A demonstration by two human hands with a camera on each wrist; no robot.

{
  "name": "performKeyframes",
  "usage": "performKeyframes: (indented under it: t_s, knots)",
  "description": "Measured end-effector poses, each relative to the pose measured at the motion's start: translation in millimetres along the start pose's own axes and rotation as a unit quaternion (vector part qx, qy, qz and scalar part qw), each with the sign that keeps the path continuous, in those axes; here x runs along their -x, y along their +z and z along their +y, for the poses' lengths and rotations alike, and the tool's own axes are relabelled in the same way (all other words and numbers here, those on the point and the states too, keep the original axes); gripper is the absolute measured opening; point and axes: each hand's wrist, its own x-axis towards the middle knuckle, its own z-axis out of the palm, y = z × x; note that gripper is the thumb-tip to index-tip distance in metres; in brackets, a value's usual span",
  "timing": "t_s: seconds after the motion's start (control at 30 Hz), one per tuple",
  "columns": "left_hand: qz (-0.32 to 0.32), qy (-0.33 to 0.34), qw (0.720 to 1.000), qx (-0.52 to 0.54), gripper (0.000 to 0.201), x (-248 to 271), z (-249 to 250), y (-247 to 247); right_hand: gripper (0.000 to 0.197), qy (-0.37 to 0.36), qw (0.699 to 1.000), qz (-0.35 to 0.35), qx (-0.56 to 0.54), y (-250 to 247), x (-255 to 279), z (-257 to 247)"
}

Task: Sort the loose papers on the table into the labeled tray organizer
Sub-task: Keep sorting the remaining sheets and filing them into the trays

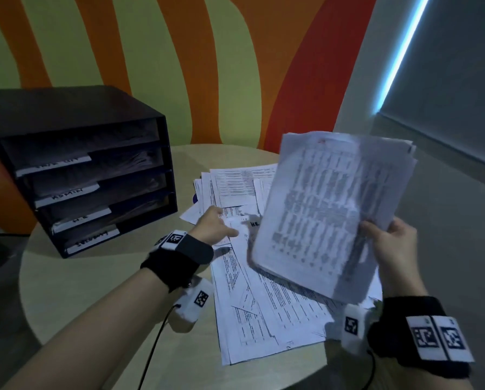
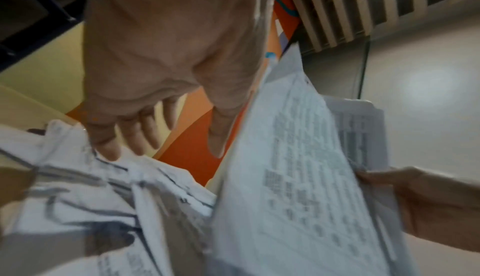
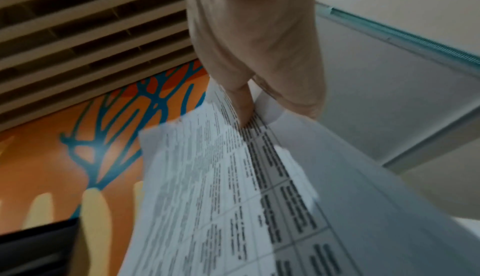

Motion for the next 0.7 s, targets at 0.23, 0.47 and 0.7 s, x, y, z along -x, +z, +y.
performKeyframes:
  t_s: [0.23,0.47,0.7]
  knots:
    - [-0.008,-0.075,0.993,0.092,0.052,-17,-15,17,0.016,0.14,0.989,0.011,0.043,-53,-15,28]
    - [0.022,-0.064,0.988,0.138,0.029,-36,-22,36,0.025,0.186,0.98,-0.038,0.055,-46,-17,39]
    - [0.02,-0.021,0.989,-0.143,0.04,-37,-34,11,0.023,0.186,0.98,-0.052,0.041,-41,-17,38]
